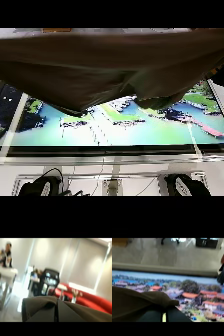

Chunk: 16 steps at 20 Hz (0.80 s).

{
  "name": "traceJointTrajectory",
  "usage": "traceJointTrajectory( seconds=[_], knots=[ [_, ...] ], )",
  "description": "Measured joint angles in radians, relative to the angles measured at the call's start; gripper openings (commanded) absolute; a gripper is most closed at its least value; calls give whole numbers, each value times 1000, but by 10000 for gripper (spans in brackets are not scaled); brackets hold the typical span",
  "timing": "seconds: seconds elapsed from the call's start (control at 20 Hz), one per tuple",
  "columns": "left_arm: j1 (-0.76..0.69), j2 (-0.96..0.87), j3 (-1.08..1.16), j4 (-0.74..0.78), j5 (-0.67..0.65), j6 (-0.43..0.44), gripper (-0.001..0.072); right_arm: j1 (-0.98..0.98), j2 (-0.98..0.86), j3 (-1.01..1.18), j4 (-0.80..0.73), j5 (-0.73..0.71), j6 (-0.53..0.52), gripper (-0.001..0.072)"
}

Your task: Fold the clothes and pants, and hang the long-sleeved shirts on hangers.

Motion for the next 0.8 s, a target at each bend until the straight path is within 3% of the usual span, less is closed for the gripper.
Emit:
traceJointTrajectory(
  seconds=[0.3, 0.55, 0.65, 0.8],
  knots=[
    [0, 133, 12, 63, 15, 0, 8, 0, 103, 119, -2, 103, 0, 14],
    [0, 70, 2, 221, -316, -43, 8, 0, 148, 71, -8, 142, 2, 14],
    [0, -29, 0, 248, -465, -65, 9, 0, 139, -6, -8, 173, 6, 14],
    [0, -221, -2, 253, -570, -78, 10, 0, 92, -175, -11, 199, 10, 15]
  ],
)
